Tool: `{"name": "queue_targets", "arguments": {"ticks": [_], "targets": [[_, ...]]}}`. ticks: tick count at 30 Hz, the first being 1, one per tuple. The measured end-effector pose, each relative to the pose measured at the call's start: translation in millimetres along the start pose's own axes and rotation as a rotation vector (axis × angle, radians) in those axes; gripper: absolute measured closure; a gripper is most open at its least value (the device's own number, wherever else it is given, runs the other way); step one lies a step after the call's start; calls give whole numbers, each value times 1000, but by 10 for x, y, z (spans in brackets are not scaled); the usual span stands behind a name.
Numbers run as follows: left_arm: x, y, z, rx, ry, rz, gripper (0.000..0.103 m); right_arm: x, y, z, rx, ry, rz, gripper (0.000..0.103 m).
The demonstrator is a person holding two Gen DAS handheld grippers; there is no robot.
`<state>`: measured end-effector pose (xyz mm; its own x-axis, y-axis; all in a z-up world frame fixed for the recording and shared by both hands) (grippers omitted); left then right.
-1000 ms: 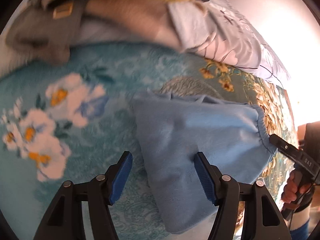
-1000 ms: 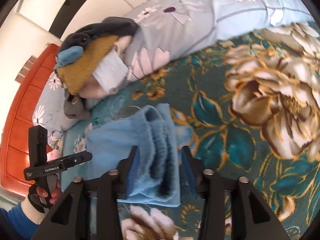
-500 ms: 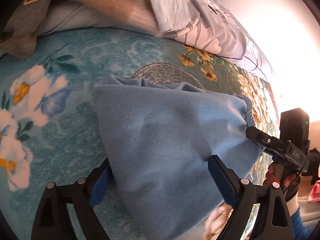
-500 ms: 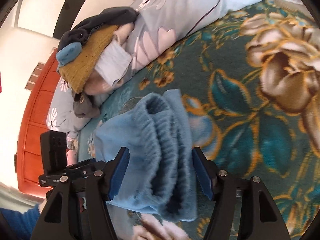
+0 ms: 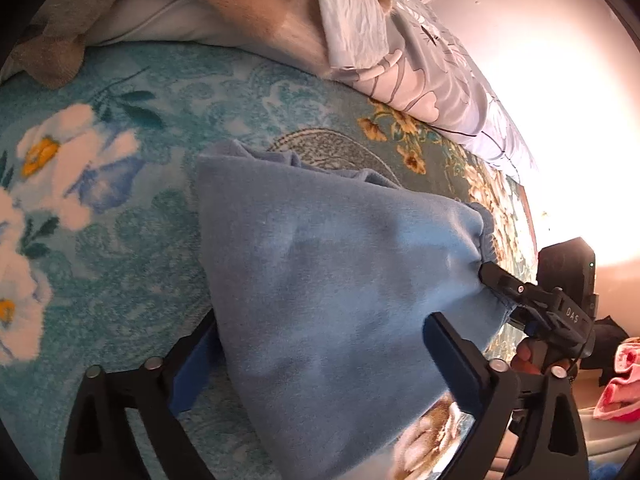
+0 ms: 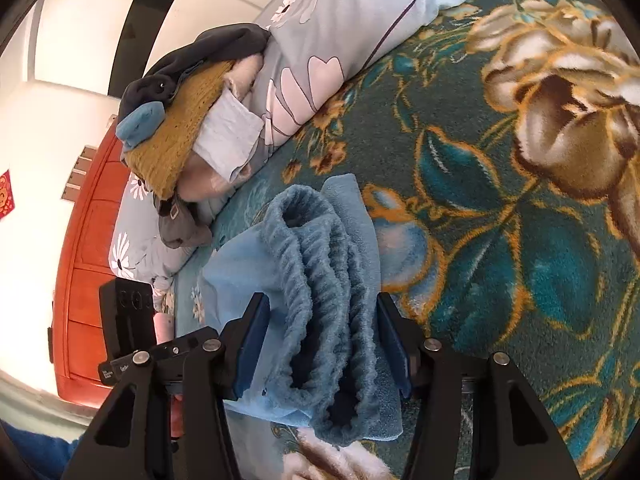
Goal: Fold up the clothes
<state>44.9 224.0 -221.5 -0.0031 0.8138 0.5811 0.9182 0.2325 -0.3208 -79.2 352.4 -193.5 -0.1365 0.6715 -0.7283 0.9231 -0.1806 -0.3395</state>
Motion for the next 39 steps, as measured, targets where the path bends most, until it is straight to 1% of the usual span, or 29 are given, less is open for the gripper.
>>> {"name": "queue_targets", "arguments": {"ticks": [3,5,8,11,15,17,18,19,20,21,23,24,25,29,32,36,39], "targets": [[-19,-15,7,10,10,-33,0,-2,10,-16,-3,9,-14,47],[-48,-30,-10,24,38,-76,0,-3,11,-18,-4,11,-15,47],[-54,-47,-35,39,73,-86,0,0,12,-19,-6,12,-15,47],[-54,-51,-73,79,94,-98,0,3,13,-21,-8,12,-15,47],[-12,-43,-59,74,73,-56,1,6,13,-24,-11,16,-17,48],[8,-41,-52,65,59,-38,2,9,11,-24,-14,24,-21,53],[12,-42,-53,64,54,-35,4,23,9,-28,-16,29,-17,57],[6,-42,-60,64,48,-35,9,32,5,-40,-15,28,-9,62],[-15,-40,-71,65,34,-35,16,40,1,-53,-13,25,1,64],[-47,-33,-87,67,12,-32,19,39,2,-62,-10,28,10,67],[-116,-12,-127,71,-33,-17,39,32,8,-76,-4,35,27,70],[-146,-5,-145,73,-53,-11,43,29,11,-83,-2,38,35,71],[-176,3,-164,75,-73,-4,49,30,12,-85,1,50,41,73],[-212,-6,-244,84,-74,-30,70,-36,19,-124,22,94,72,76],[-157,-18,-340,89,-59,-22,77,-172,31,-206,35,116,78,77],[-187,-24,-589,110,-46,-19,78,-426,98,-297,30,129,64,78],[-331,-14,-874,127,-45,-26,78,-674,184,-263,15,131,47,78]]}}
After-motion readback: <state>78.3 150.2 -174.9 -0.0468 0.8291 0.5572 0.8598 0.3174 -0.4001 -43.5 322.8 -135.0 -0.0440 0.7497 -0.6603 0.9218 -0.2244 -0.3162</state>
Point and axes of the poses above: each gripper's, at about its wrist camera, not at the fingertips, and z roughly the way its jaws point, x to its right, y to its underside, the point moved 10 cm from there along z, roughly the way its jaws point, and after that the axes turned 11 degrees about x, right-handed, at the moved point
